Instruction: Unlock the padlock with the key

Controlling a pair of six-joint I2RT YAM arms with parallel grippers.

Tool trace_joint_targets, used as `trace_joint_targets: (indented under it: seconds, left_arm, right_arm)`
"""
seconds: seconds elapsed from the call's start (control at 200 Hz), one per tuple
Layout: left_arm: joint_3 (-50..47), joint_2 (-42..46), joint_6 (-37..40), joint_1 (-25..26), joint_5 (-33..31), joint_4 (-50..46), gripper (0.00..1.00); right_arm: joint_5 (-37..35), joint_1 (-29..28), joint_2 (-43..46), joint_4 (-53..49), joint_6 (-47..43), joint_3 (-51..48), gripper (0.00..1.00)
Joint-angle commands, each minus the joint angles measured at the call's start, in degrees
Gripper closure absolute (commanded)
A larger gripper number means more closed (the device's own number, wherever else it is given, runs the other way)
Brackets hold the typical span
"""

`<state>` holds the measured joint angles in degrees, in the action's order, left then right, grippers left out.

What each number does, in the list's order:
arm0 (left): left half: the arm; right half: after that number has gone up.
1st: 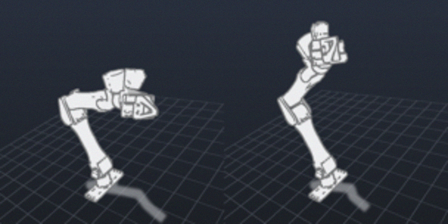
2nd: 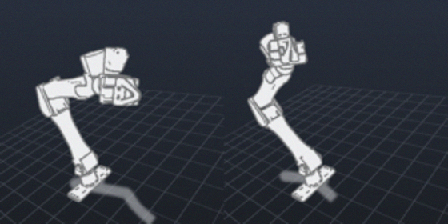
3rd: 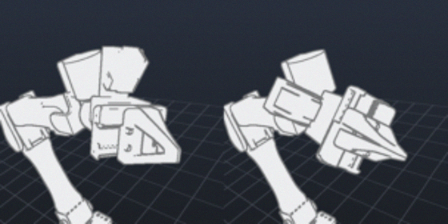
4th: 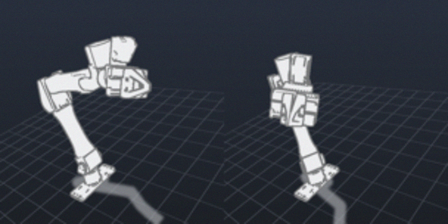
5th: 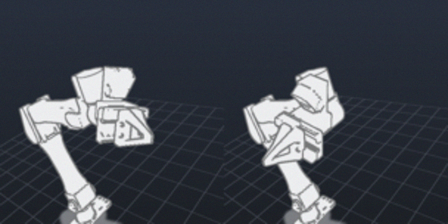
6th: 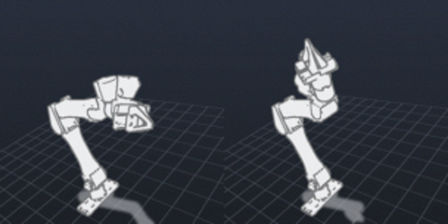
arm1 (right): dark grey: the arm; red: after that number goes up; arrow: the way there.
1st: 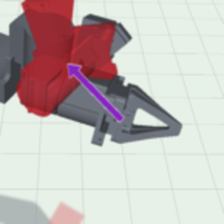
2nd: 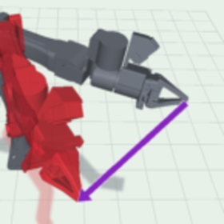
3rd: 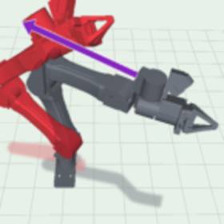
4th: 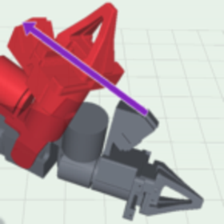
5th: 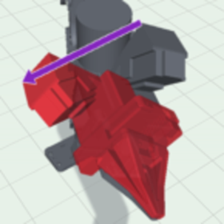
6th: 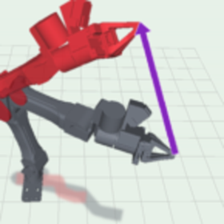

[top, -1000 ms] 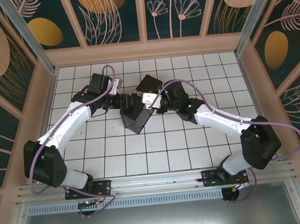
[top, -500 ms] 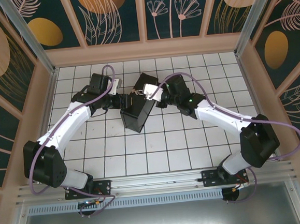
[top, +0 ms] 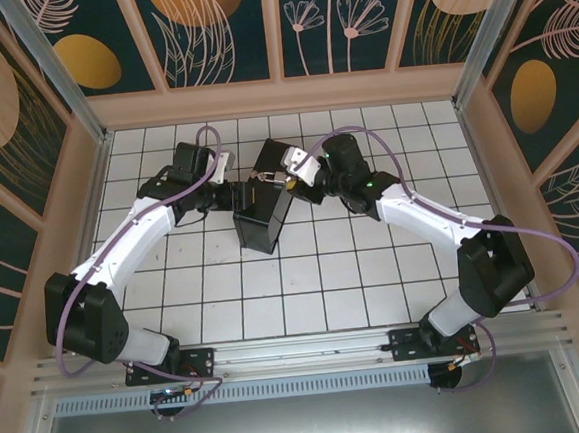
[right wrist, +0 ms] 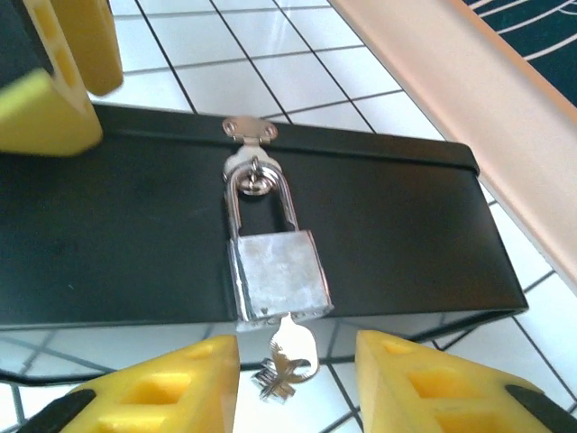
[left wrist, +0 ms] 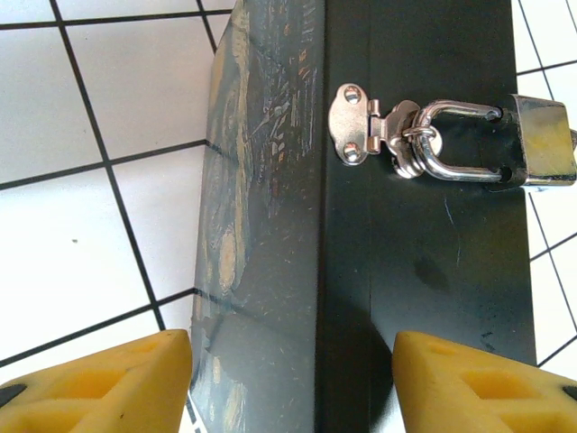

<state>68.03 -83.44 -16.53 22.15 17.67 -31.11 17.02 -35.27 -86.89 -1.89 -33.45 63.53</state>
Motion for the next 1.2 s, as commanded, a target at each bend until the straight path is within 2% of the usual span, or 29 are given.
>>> trace_joint_targets:
  seconds: [0.0, 0.085, 0.185, 0.27, 0.39, 0.525, 0.611, 0.711, 0.791, 0.881, 0.961, 1.041, 1.196]
  left_arm:
    - [1.8, 2.4, 0.9, -0.3, -2.2, -1.4, 0.38]
    - [3.4, 4.0, 0.4, -0.3, -4.2, -2.7, 0.31]
    - [3.9, 5.8, -0.7, -0.3, -5.3, -4.0, 0.26]
    - [2.3, 7.5, -1.2, -0.2, -5.5, -4.8, 0.26]
    - [0.3, 8.3, -1.5, -0.3, -4.7, -4.9, 0.26]
    - [-2.3, 9.3, -3.1, 0.3, -2.6, -3.6, 0.26]
    - [-3.7, 9.8, -3.8, 1.6, -3.9, -3.8, 0.25]
    - [-5.2, 9.9, -4.8, 2.7, -4.9, -3.6, 0.25]
    - [-6.0, 9.8, -4.8, 2.7, -5.2, -3.3, 0.25]
    - [-6.3, 9.7, -4.7, 2.7, -5.1, -2.9, 0.26]
    - [-6.4, 9.4, -4.5, 2.7, -4.8, -2.7, 0.26]
    - [-6.6, 9.0, -4.3, 2.7, -4.7, -2.6, 0.27]
    - [-6.8, 8.7, -4.0, 2.8, -5.0, -2.5, 0.27]
  right_arm:
    - [6.1, 1.3, -0.5, 0.9, 4.5, 4.6, 0.54]
    - [7.5, 1.6, -4.0, -5.0, 3.6, 9.3, 0.5]
    - [10.3, 2.5, -6.0, -6.4, 3.0, 10.5, 0.46]
    - [11.6, 2.6, -6.2, -5.3, 1.9, 9.9, 0.44]
    - [16.3, 3.6, -8.6, -9.0, 0.5, 12.2, 0.4]
    - [16.4, 3.6, -10.1, -10.8, -1.3, 12.8, 0.38]
    - [14.8, 3.6, -10.3, -9.2, -1.6, 11.7, 0.4]
    - [14.5, 3.3, -10.7, -9.3, -2.6, 11.8, 0.52]
    - [14.8, 3.0, -10.8, -9.3, -2.5, 12.2, 0.53]
    - [14.2, 2.9, -10.4, -7.9, -2.3, 11.9, 0.44]
    - [14.0, 2.7, -10.5, -7.2, -3.2, 11.8, 0.43]
    - [14.7, 2.7, -11.4, -8.3, -3.6, 13.3, 0.46]
    - [14.7, 2.0, -13.5, -11.0, -5.3, 15.4, 0.59]
